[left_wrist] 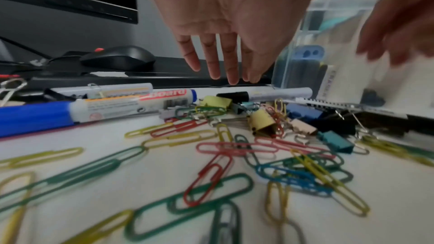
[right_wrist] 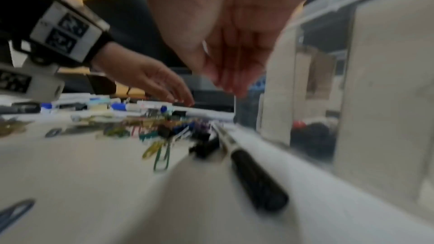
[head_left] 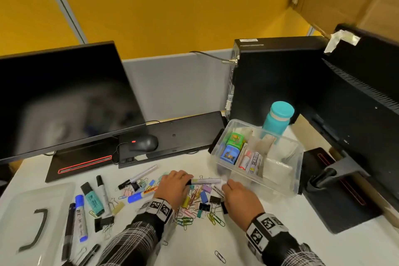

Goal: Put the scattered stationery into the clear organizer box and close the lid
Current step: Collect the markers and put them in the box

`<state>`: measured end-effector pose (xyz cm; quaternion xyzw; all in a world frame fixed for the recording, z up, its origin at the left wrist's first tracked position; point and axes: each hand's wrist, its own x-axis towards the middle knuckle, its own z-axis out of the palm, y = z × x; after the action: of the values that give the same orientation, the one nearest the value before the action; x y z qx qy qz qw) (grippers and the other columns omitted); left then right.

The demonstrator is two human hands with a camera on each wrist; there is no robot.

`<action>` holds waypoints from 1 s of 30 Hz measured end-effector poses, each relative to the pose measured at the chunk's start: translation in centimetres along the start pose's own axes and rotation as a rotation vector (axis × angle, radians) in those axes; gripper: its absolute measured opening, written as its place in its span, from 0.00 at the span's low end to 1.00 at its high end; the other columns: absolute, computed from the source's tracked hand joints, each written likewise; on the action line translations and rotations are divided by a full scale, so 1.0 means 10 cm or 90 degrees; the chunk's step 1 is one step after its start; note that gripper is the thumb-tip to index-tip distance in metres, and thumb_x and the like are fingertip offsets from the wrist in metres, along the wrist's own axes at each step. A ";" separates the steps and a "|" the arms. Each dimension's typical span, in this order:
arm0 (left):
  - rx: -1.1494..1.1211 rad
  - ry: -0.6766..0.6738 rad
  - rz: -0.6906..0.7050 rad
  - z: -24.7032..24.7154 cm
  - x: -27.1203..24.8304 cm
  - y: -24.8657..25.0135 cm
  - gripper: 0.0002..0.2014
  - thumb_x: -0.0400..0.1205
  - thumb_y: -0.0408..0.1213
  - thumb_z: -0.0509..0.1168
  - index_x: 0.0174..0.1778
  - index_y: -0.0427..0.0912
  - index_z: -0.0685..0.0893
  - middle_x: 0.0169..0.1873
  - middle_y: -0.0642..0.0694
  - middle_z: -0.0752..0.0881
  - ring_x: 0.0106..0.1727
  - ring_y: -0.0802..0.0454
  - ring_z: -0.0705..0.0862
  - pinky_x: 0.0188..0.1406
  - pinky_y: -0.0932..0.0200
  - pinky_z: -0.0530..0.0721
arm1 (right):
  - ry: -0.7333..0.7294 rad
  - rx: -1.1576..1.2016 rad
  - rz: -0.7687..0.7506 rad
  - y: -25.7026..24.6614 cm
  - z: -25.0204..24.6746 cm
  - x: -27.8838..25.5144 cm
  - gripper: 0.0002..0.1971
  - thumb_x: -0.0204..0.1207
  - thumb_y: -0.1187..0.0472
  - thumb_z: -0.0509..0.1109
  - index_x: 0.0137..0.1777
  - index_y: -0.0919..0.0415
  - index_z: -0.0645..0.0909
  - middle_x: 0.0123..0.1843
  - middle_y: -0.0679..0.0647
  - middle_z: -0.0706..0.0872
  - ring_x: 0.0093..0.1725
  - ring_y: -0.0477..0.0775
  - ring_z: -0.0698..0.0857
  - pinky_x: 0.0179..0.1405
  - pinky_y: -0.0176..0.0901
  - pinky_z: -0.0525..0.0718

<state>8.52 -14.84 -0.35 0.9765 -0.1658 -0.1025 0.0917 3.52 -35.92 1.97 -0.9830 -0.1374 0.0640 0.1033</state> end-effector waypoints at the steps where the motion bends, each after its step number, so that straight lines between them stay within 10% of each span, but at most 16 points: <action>1: 0.013 -0.014 0.011 0.02 0.03 0.03 0.19 0.86 0.44 0.52 0.74 0.54 0.69 0.71 0.53 0.74 0.70 0.51 0.71 0.70 0.52 0.67 | -0.073 -0.013 0.048 0.03 0.10 0.01 0.15 0.77 0.66 0.64 0.64 0.59 0.74 0.63 0.56 0.77 0.60 0.57 0.80 0.50 0.47 0.81; 8: 0.095 -0.044 -0.012 0.11 0.19 0.12 0.16 0.85 0.40 0.55 0.69 0.49 0.73 0.66 0.47 0.77 0.66 0.47 0.74 0.68 0.52 0.69 | -0.162 -0.019 0.108 0.08 0.12 -0.02 0.17 0.80 0.63 0.60 0.69 0.59 0.68 0.68 0.57 0.74 0.64 0.59 0.76 0.55 0.49 0.78; 13: 0.081 -0.033 -0.012 0.17 0.21 0.04 0.14 0.84 0.40 0.57 0.65 0.49 0.75 0.62 0.48 0.78 0.63 0.48 0.74 0.64 0.53 0.70 | -0.014 0.110 0.048 -0.04 -0.45 -0.16 0.09 0.78 0.55 0.62 0.57 0.51 0.71 0.53 0.49 0.79 0.49 0.51 0.79 0.37 0.37 0.71; 19: 0.027 0.016 -0.018 0.16 0.11 0.00 0.13 0.85 0.43 0.55 0.64 0.48 0.76 0.60 0.49 0.78 0.60 0.50 0.76 0.63 0.56 0.72 | 0.216 0.424 0.286 0.24 -1.10 0.11 0.10 0.79 0.60 0.68 0.58 0.55 0.73 0.41 0.45 0.80 0.37 0.42 0.80 0.32 0.27 0.73; 24: -0.015 0.049 -0.018 0.09 -0.04 -0.01 0.13 0.85 0.46 0.54 0.63 0.50 0.76 0.59 0.50 0.78 0.59 0.52 0.76 0.61 0.58 0.73 | -0.002 0.332 0.476 0.55 -1.06 0.62 0.09 0.79 0.57 0.68 0.50 0.64 0.79 0.53 0.61 0.87 0.51 0.59 0.86 0.52 0.49 0.84; 30: -0.033 0.070 -0.023 -0.01 -0.18 -0.04 0.13 0.85 0.45 0.54 0.64 0.50 0.76 0.60 0.51 0.77 0.59 0.51 0.75 0.59 0.57 0.73 | -0.056 0.078 0.395 0.41 -0.98 0.71 0.12 0.80 0.58 0.65 0.59 0.65 0.77 0.59 0.61 0.84 0.57 0.60 0.84 0.52 0.46 0.80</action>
<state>7.01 -13.83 0.00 0.9808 -0.1403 -0.0547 0.1242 12.84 -39.54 9.89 -0.9663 0.1687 0.1433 0.1318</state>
